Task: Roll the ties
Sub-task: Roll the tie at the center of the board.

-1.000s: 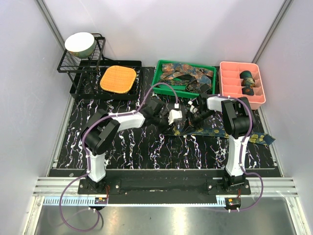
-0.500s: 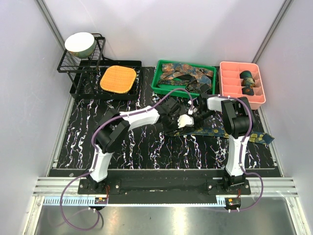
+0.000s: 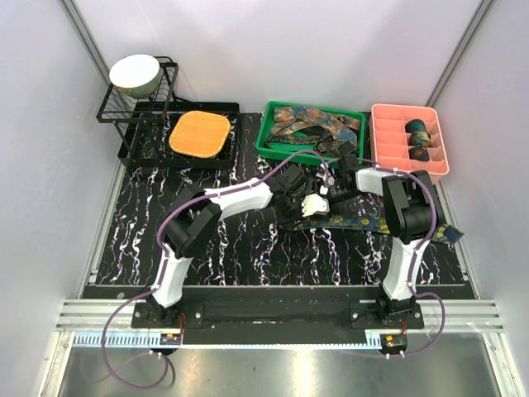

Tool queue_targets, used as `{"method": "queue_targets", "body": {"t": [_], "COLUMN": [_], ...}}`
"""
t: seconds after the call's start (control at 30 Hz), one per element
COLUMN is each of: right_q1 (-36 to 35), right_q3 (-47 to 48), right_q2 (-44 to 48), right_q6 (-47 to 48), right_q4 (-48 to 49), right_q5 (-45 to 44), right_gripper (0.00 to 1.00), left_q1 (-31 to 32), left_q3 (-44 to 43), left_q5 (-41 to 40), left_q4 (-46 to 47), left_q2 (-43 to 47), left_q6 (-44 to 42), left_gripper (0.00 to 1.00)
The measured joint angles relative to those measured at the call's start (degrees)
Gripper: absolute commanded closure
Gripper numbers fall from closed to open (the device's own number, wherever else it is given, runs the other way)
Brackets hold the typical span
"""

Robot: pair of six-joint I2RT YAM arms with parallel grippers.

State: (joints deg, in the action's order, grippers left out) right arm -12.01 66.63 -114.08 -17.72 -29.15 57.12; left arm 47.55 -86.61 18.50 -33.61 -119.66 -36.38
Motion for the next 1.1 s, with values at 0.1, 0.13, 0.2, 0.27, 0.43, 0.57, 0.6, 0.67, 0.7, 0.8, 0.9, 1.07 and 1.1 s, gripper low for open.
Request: {"method": "queue_targets", "body": {"t": [0.1,0.13,0.2,0.27,0.43,0.57,0.6,0.67,0.7,0.8,0.9,1.07,1.1], "right_q1": [0.0,-0.1,-0.3,-0.6,-1.3,-1.6,-1.6,-1.6,-1.6,-1.5,-1.5,-1.6,-1.6], "right_q3": [-2.1,-3.3,-5.1,-6.9,-8.2,-8.2,-8.2,-8.2,-8.2,-8.0,-7.8,-6.0,-5.9], "right_q2": [0.0,0.0,0.0,0.0,-0.3,-0.6,-0.6,-0.7,-0.7,-0.7,-0.7,-1.3,-1.4], "right_q6": [-1.5,-2.1,-3.0,-4.2,-6.4,-7.8,-7.9,-7.9,-7.8,-7.4,-6.9,-5.2,-5.1], "right_q4": [4.1,5.9,8.7,12.1,17.6,20.1,20.3,20.3,20.2,19.8,19.1,15.5,15.3], "right_q5": [0.7,1.0,1.0,1.0,1.6,3.7,3.8,3.8,3.8,3.8,3.6,2.0,1.9], "right_gripper": [0.53,0.53,0.54,0.54,0.72,1.00,1.00,1.00,1.00,1.00,1.00,1.00,1.00], "left_q1": [0.0,0.0,0.0,0.0,-0.1,-0.3,-0.3,-0.3,-0.3,-0.3,-0.3,-1.2,-1.8], "left_q3": [0.0,-0.1,-0.1,-0.1,-0.1,-0.1,-0.1,-0.1,-0.2,-0.3,-0.4,-0.2,0.1], "left_q5": [0.1,0.1,0.1,0.2,0.3,0.4,0.4,0.4,0.4,0.5,0.5,1.8,3.2], "left_q4": [-0.1,-0.1,-0.1,-0.2,-0.4,-0.5,-0.5,-0.6,-0.7,-0.9,-1.0,-0.3,0.1], "left_q2": [0.0,0.0,-0.1,-0.1,-0.1,-0.1,-0.1,-0.1,-0.1,-0.2,-0.2,-0.2,-0.2], "left_q6": [-0.1,-0.1,-0.2,-0.3,-0.5,-0.8,-0.9,-1.0,-1.1,-1.2,-1.3,-0.8,-0.5], "left_gripper": [0.80,0.79,0.79,0.78,0.78,0.77,0.77,0.77,0.77,0.75,0.65,0.45,0.43]}}
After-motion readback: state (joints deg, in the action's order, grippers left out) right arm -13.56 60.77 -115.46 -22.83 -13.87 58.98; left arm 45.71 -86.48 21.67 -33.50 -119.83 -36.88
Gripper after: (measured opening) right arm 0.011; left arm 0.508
